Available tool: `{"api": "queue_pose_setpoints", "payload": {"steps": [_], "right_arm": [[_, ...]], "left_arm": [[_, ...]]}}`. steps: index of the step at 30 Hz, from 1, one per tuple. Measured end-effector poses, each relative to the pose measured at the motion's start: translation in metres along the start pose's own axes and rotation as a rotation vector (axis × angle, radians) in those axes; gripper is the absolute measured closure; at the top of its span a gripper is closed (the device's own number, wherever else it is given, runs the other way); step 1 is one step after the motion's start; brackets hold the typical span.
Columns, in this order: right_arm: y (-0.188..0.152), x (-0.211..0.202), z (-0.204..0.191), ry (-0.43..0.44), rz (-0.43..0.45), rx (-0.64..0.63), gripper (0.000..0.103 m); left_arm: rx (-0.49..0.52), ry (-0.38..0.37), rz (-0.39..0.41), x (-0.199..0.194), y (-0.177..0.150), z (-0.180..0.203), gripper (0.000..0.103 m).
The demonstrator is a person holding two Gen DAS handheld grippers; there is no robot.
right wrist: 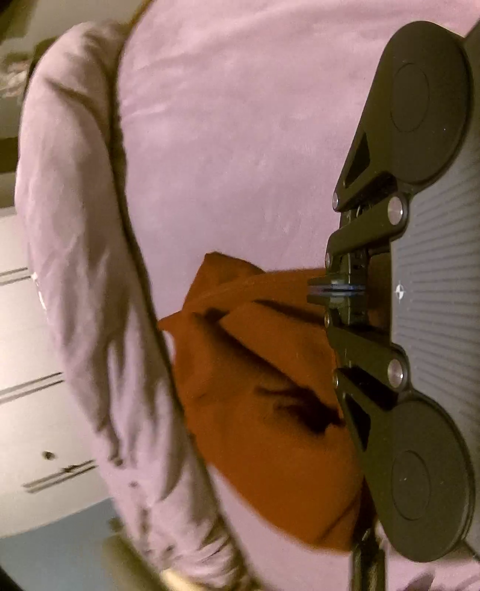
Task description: Fold small clothes
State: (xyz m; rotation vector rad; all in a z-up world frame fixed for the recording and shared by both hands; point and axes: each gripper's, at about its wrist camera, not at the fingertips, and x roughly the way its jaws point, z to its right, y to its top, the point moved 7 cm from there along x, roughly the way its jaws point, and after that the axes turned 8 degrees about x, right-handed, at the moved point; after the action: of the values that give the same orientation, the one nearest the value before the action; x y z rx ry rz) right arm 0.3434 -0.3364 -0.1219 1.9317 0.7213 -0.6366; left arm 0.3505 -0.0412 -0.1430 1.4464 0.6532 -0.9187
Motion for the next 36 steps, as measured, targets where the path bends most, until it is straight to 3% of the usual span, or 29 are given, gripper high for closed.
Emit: {"api": "queue_pose_setpoints", "payload": {"steps": [3,7,10,12,17,20,27,29,32,36], "right_arm": [[0.011,-0.003,0.004,0.088,-0.002,0.133,0.065],[0.014,0.004,0.005,0.171,-0.057,0.258,0.062],[0.019,0.007,-0.001,0.166,-0.055,0.252,0.056],[0.022,0.008,-0.004,0.189,-0.063,0.270,0.046],[0.029,0.020,-0.003,0.246,-0.093,0.338,0.042],[0.026,0.030,-0.008,0.260,-0.144,0.338,0.041],[0.031,0.047,-0.035,0.242,-0.170,0.246,0.021],[0.032,0.050,-0.040,0.238,-0.174,0.219,0.021],[0.035,0.043,-0.050,0.259,-0.151,0.165,0.047],[0.032,0.047,-0.058,0.254,-0.164,0.119,0.048]], "left_arm": [[-0.005,0.001,-0.001,0.000,-0.001,0.002,0.011],[0.011,-0.010,-0.002,-0.002,-0.002,0.002,0.011],[0.015,-0.009,0.008,-0.007,-0.002,-0.001,0.011],[0.013,-0.010,0.016,-0.011,-0.002,-0.003,0.011],[0.003,-0.010,0.027,-0.017,-0.001,-0.007,0.011],[-0.003,-0.007,0.022,-0.015,-0.002,-0.006,0.011],[0.011,-0.011,0.019,-0.013,-0.002,-0.002,0.011],[0.011,-0.011,0.021,-0.014,-0.002,-0.002,0.011],[0.010,-0.009,0.030,-0.017,-0.002,-0.003,0.010],[-0.003,-0.014,0.040,-0.021,0.000,-0.001,0.010]]}}
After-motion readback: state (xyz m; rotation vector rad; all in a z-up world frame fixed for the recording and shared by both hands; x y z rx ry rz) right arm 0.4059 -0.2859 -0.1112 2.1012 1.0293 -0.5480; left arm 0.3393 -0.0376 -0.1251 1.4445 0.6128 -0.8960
